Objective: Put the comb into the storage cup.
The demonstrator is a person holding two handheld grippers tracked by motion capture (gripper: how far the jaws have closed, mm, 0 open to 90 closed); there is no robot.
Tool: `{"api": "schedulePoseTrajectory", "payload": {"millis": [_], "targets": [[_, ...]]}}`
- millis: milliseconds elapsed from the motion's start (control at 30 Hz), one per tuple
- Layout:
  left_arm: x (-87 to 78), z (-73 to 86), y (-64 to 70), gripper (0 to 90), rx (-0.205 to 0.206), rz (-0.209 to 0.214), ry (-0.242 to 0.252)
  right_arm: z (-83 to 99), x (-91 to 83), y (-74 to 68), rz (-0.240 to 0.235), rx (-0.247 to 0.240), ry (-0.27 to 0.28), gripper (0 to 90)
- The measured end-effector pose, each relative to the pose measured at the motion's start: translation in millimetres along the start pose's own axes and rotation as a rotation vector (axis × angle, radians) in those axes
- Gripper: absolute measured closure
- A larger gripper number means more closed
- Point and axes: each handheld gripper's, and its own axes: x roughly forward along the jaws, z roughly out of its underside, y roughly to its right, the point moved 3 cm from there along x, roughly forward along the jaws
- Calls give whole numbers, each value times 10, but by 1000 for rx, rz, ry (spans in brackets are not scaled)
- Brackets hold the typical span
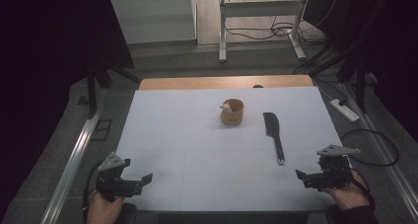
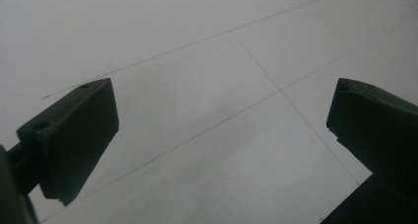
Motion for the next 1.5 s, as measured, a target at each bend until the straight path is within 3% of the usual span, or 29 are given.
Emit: {"api": "schedulePoseTrajectory", "payload": {"millis": [333,600,767,1500], "targets": [[-3,1,-7,0,-8,5,5,-32,39,-19,-21,-5,5,0],[-9,2,-18,0,-16,6,8,-105,109,-35,-72,-29,7,0],[-8,2,-19,0,-16,7,8,-162,176,-29,-106,-13,-5,0],[-2,1,-19,0,-16,11,4,-383,381,-66,-118,-45,-31,0]]}}
